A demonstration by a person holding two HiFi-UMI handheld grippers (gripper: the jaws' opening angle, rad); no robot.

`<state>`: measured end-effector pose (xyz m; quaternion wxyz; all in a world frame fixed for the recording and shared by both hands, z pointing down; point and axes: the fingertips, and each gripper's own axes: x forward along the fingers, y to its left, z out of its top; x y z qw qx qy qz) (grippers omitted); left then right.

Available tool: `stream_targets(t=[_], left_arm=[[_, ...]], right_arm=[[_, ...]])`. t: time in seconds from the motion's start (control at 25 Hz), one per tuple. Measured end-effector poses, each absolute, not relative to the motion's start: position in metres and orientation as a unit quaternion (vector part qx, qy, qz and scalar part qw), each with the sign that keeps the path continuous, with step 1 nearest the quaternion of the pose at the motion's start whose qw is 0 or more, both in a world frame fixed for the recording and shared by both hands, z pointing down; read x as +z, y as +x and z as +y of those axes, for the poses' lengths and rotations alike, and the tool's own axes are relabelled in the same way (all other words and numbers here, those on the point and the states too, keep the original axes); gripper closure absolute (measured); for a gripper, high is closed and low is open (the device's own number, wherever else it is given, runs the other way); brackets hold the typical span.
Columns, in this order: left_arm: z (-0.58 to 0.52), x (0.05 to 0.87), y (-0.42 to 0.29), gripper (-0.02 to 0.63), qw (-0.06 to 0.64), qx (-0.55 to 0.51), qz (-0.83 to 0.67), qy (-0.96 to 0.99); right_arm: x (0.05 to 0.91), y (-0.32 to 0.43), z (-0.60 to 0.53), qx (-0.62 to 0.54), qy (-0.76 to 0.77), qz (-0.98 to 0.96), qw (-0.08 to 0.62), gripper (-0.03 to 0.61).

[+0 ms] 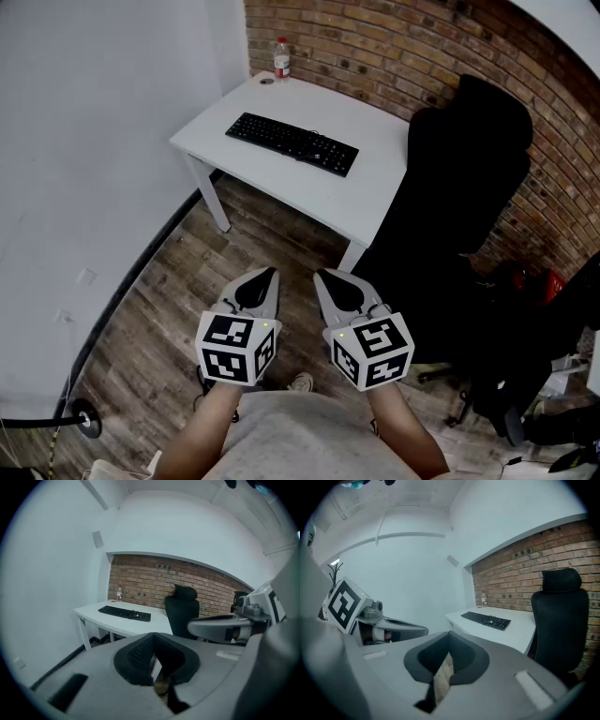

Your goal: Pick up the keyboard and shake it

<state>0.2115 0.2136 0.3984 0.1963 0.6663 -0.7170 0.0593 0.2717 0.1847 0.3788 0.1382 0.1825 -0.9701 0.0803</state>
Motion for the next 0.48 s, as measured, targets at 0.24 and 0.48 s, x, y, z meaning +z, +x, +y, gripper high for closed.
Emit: stream_targets(t=[0.24, 0.48], left_arm=[[0.212, 0.4, 0.211, 0.623, 0.199, 0.057, -0.718, 0.665], [0.21, 0.4, 0.201, 0.623, 0.2, 0.058, -0.718, 0.664]], right_arm=[[0.384, 0.271, 0.184, 0.092, 0.182, -0.969, 0.137, 0.568], [0.387, 0.258, 0.183, 0.095, 0.174, -0.97, 0.14, 0.568]])
